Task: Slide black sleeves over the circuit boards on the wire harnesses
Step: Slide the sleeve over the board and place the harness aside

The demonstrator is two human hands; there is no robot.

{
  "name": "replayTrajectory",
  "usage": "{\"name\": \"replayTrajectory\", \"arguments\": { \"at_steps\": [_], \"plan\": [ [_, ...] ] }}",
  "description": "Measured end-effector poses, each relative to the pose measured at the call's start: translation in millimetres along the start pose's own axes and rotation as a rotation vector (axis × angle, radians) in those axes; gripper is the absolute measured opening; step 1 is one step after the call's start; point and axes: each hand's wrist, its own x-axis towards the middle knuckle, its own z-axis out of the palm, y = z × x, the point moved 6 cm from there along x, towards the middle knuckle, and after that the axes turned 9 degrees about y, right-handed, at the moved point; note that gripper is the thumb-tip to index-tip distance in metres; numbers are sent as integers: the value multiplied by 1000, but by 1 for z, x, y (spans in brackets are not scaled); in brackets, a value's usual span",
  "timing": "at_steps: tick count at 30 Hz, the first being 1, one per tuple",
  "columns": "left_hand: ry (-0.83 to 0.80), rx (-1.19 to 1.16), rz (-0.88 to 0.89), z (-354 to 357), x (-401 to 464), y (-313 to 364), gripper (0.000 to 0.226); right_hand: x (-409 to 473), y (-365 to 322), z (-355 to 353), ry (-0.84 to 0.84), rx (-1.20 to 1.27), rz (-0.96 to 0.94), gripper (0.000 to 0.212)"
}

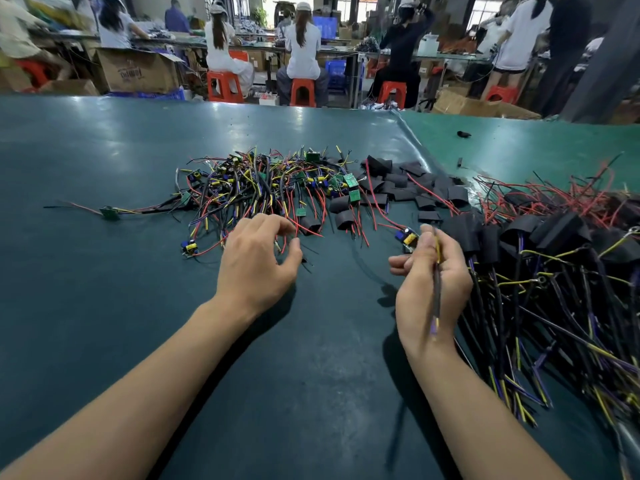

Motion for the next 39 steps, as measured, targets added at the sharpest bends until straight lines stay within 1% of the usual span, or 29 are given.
{"name": "replayTrajectory", "arguments": {
  "at_steps": [3,4,5,7,8,9,11,14,17,18,20,22,26,28,30,32,34,37,39],
  "plan": [
    [-80,32,8,16,22,0,13,-1,-5,-2,38,80,7,30],
    [-116,79,26,24,32,0,16,-3,-6,-1,19,84,0,32],
    [-161,164,63,32,42,0,19,-5,-7,1,-12,87,7,28],
    [-271,344,171,49,58,2,23,-8,-1,7,-63,123,99,29],
    [-329,387,212,57,64,2,26,-9,4,9,-73,163,163,32],
    [-387,393,230,66,69,3,27,-9,7,10,-73,196,211,36],
    [-494,344,225,83,74,8,28,-8,9,11,-55,225,235,46],
    [-628,273,222,108,73,19,32,-5,0,6,3,241,132,47],
    [-750,261,242,125,64,24,49,-3,-3,1,44,227,76,50],
    [-753,250,239,128,63,23,51,-3,-3,0,52,229,85,52],
    [-682,237,240,126,65,25,47,-3,-3,0,51,244,107,53],
    [-568,221,251,118,70,31,40,-3,-5,0,41,240,100,52],
    [-329,101,210,80,69,35,24,-5,-4,3,11,222,100,47],
    [-225,82,273,50,55,35,19,-7,-2,6,-13,259,178,56],
    [-164,104,383,20,30,35,12,-9,0,9,-40,331,285,69],
    [-197,179,423,0,1,27,12,-12,2,11,-71,342,344,71],
    [-264,248,393,-11,-25,16,13,-15,5,13,-102,312,385,64],
    [-287,230,257,-25,-39,4,36,-17,11,18,-197,301,476,65],
    [-312,160,287,-27,-36,2,43,-19,12,21,-261,285,515,63]
  ]
}}
